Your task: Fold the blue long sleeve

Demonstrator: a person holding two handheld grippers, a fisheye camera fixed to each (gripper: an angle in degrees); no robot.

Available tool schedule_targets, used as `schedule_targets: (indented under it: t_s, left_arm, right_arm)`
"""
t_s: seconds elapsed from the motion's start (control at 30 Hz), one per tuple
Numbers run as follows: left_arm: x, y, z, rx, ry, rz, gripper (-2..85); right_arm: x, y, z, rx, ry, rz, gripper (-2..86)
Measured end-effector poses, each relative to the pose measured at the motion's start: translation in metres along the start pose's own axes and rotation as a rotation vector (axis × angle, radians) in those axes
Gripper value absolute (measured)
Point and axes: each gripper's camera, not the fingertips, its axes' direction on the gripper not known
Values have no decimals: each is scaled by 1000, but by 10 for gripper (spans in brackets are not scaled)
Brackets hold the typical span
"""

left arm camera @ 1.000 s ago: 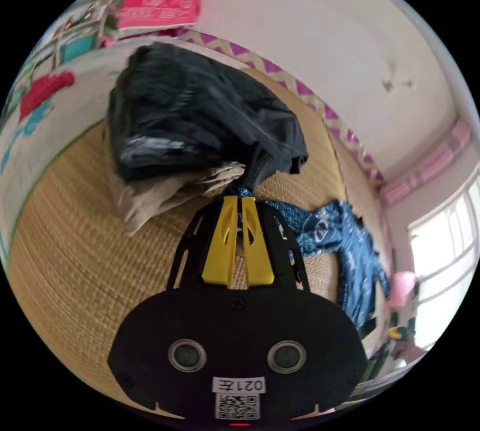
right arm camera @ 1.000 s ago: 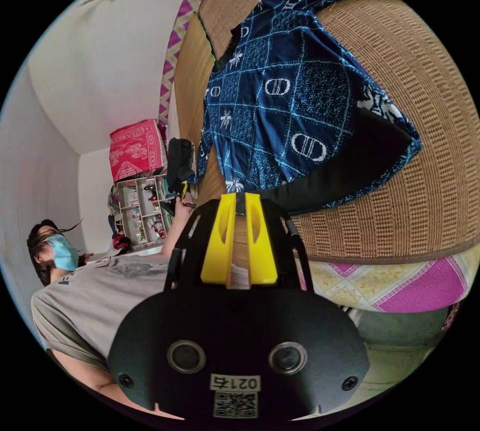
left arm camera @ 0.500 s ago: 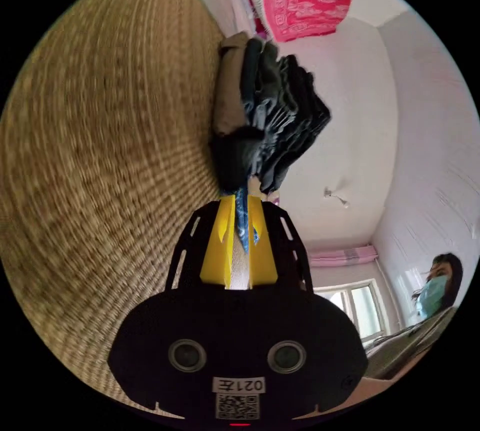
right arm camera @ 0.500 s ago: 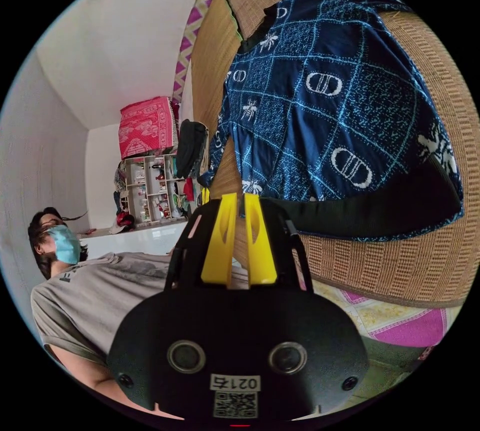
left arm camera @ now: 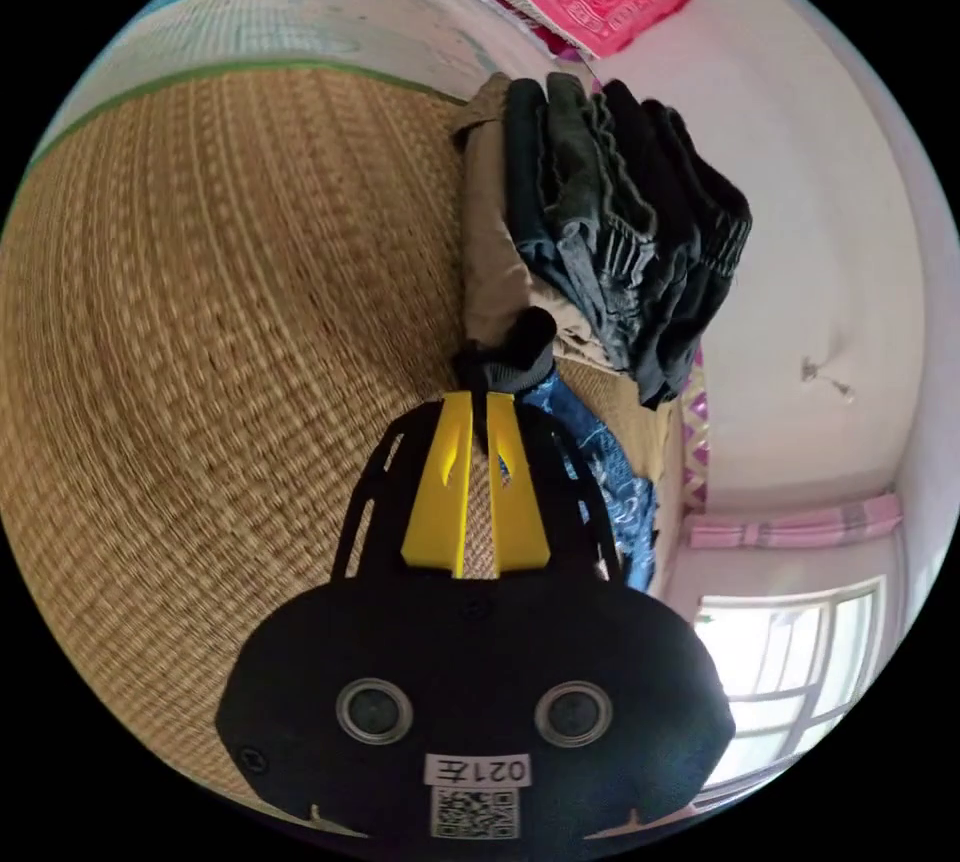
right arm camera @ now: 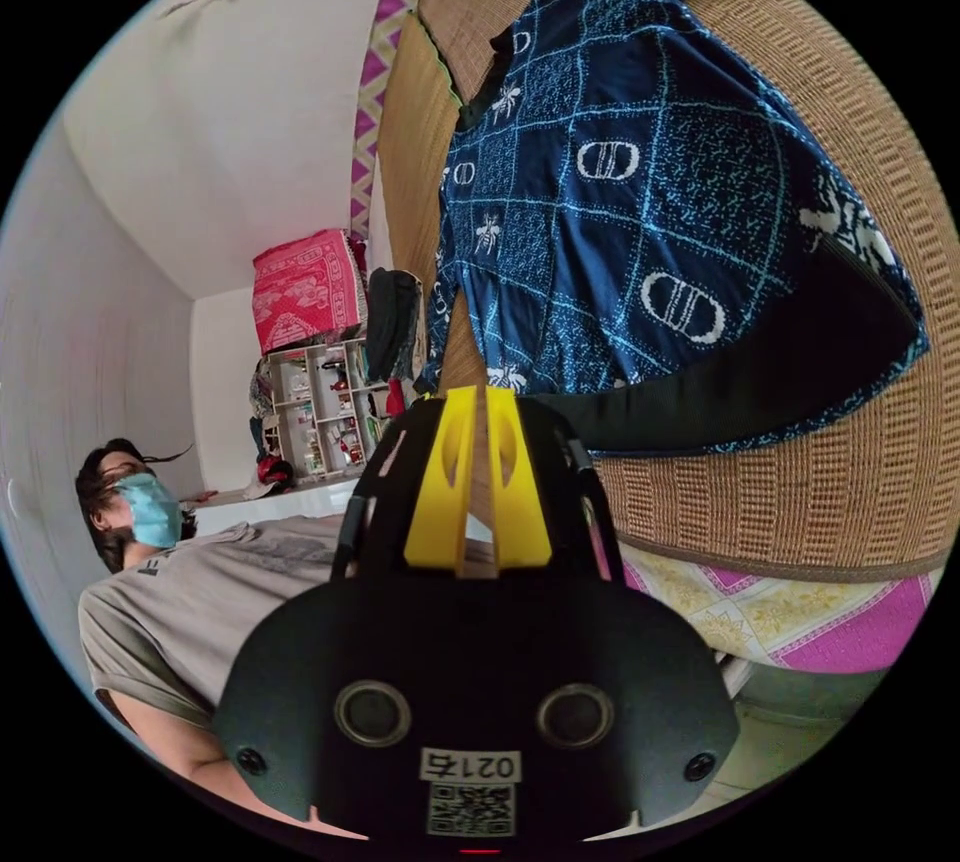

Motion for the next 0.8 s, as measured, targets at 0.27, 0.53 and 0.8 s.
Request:
schedule_targets:
  t_s: [0.27,0.53,0.8]
  left_arm:
    - [-10,34,-42,136,244,-7,40]
    - [137,121,31,-459,138,581,63]
    - [303,342,119,-744,113,1133,87]
  right_arm:
    - [-20,-16,-1,7,147,-74,22]
    - [-35,-28,0,-68,611,-224,62]
    - [-40,-22,-34,-81,954,-441,88]
